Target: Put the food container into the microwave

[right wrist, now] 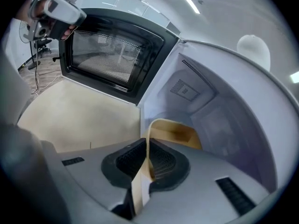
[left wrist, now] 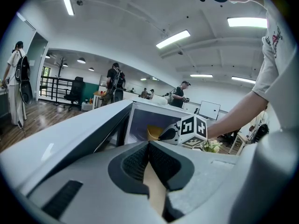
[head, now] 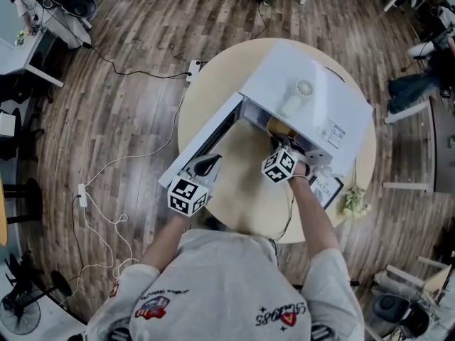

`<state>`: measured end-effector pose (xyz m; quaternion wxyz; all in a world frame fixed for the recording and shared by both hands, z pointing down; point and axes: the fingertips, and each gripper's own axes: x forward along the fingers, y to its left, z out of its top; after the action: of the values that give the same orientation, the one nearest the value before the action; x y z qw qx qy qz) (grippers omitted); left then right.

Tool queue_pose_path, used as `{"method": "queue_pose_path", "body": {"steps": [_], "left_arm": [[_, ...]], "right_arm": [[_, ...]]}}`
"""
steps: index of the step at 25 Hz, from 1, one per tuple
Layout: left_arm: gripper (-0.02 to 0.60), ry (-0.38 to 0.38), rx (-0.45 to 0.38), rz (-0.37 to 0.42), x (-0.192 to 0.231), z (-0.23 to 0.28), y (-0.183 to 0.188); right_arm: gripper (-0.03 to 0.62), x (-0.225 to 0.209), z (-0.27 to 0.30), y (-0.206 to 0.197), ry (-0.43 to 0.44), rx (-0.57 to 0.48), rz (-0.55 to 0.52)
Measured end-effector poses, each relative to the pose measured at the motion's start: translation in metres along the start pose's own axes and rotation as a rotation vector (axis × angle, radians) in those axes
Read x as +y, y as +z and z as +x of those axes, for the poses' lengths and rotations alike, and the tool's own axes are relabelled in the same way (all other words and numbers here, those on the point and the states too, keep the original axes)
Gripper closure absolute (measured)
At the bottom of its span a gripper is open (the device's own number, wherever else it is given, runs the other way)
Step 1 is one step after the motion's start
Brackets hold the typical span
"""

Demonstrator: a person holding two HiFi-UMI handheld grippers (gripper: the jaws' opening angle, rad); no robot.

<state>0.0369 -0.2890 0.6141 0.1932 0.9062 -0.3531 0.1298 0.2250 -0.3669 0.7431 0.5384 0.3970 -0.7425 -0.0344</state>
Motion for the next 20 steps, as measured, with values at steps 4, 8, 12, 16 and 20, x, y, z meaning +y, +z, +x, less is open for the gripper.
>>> {"method": "queue_pose_path", "body": {"steps": [4, 8, 12, 16, 20], "left_arm": [[0.577, 0.000, 0.002, -0.003, 0.000, 0.002, -0.002], [0.577, -0.001, 0.009, -0.007, 0.000, 0.005, -0.005], [0.577, -0.001, 0.013, -0.009, 0.001, 0.006, -0.008], [0.577, -0.001, 0.025, -0.012, 0.000, 0.007, -0.010], [0.577, -0.003, 0.027, -0.010, 0.000, 0.006, -0.009]], "right_arm": [[0.563, -0.008, 0.008, 0.000, -0.023, 0.004, -0.002], [0.562, -0.011, 0.015, 0.000, -0.023, 0.008, -0.007], [0.562, -0.014, 0.020, 0.001, -0.032, 0.009, -0.010], [0.560, -0.018, 0.022, 0.002, -0.040, 0.010, -0.016], [0.559, -0.026, 0.025, 0.002, -0.075, 0.022, -0.030]]}}
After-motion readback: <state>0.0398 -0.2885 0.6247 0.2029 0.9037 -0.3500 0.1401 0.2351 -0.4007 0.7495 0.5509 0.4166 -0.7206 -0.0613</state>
